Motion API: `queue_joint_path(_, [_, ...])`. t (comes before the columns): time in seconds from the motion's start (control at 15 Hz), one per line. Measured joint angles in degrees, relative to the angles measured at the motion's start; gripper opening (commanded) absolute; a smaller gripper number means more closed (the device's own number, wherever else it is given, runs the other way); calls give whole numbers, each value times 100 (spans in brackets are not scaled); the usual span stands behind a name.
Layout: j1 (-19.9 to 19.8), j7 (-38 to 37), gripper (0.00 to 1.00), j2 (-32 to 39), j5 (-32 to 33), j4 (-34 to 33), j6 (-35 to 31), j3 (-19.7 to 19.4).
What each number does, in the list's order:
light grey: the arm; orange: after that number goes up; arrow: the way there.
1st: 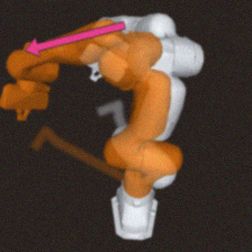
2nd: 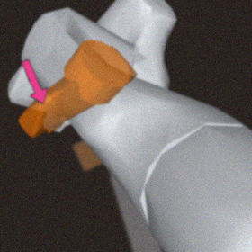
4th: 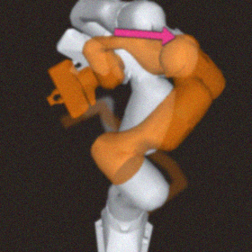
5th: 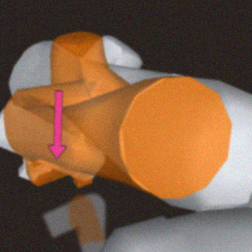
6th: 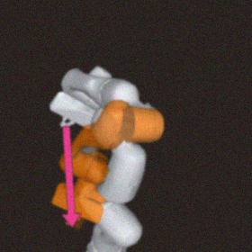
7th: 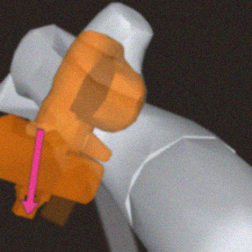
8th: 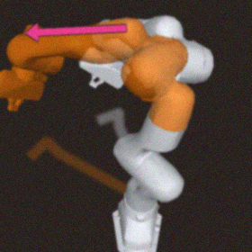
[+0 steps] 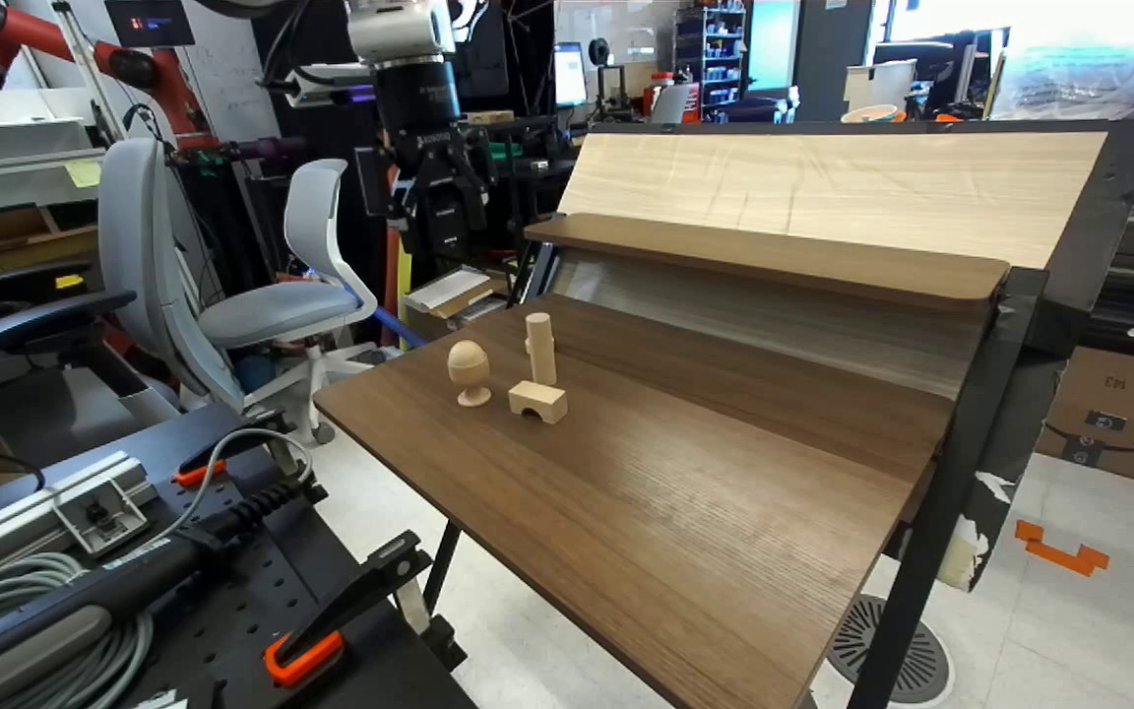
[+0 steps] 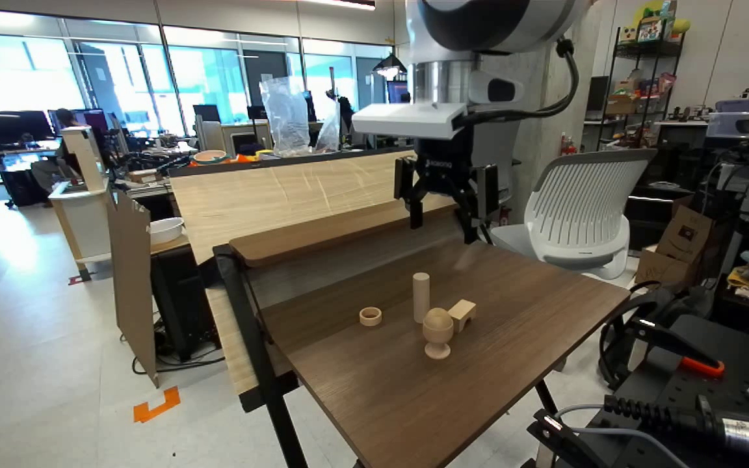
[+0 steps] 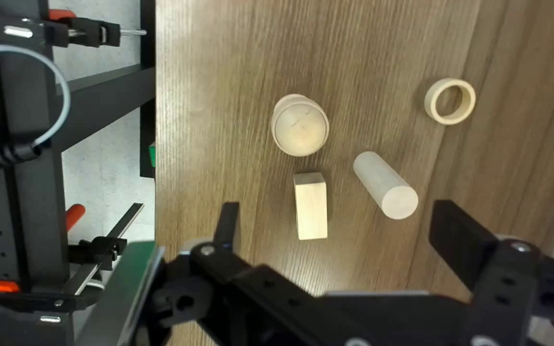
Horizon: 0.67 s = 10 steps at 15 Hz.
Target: Remove the wooden egg holder from the square block
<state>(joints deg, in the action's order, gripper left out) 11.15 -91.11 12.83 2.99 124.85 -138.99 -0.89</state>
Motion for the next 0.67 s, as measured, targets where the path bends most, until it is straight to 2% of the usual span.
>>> queue_joint_path(0.2, [-219, 1256, 100, -191, -321, 61, 178, 150])
queue_joint_path(0.4, [-372, 2403, 100, -205, -330, -9, 374, 152])
queue_joint_path(0.67, [-483, 3673, 100, -204, -310, -248, 1049, 150])
